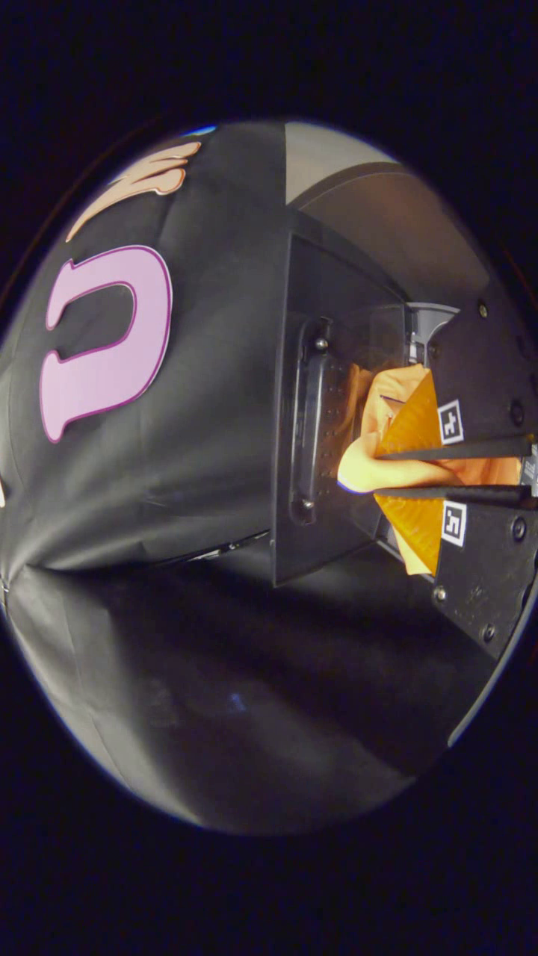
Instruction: Put the clothes into the washing machine and then close the washing machine lid.
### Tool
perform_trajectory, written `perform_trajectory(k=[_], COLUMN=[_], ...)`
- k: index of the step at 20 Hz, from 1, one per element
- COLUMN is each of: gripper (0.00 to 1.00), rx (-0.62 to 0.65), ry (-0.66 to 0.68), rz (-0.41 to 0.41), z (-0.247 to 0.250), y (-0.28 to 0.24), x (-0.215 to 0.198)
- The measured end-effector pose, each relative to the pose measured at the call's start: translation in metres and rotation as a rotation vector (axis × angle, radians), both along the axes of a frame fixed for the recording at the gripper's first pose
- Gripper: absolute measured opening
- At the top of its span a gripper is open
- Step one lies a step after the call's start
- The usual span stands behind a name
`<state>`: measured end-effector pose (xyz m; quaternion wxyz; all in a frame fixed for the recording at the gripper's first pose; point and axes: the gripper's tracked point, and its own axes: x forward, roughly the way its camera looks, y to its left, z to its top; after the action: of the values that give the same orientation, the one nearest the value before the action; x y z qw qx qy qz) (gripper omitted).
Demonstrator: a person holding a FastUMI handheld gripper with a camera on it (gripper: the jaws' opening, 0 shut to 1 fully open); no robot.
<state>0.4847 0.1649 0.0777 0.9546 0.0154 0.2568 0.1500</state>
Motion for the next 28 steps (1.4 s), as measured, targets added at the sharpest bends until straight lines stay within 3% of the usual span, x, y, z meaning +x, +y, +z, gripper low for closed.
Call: perform_trajectory(k=[5, 11, 20, 28], gripper=[0.41, 0.99, 0.98, 0.99], rx=[0.013, -0.005, -0.024, -0.055], ry=[-0.039, -0.172, -0.323, -0.253], rz=[0.004, -0.028, -0.091, -0.176], z=[0.009, 0.044, 0.092, 0.075], y=[0.003, 0.001, -0.006, -0.012], x=[0.006, 0.017, 0.056, 0.104])
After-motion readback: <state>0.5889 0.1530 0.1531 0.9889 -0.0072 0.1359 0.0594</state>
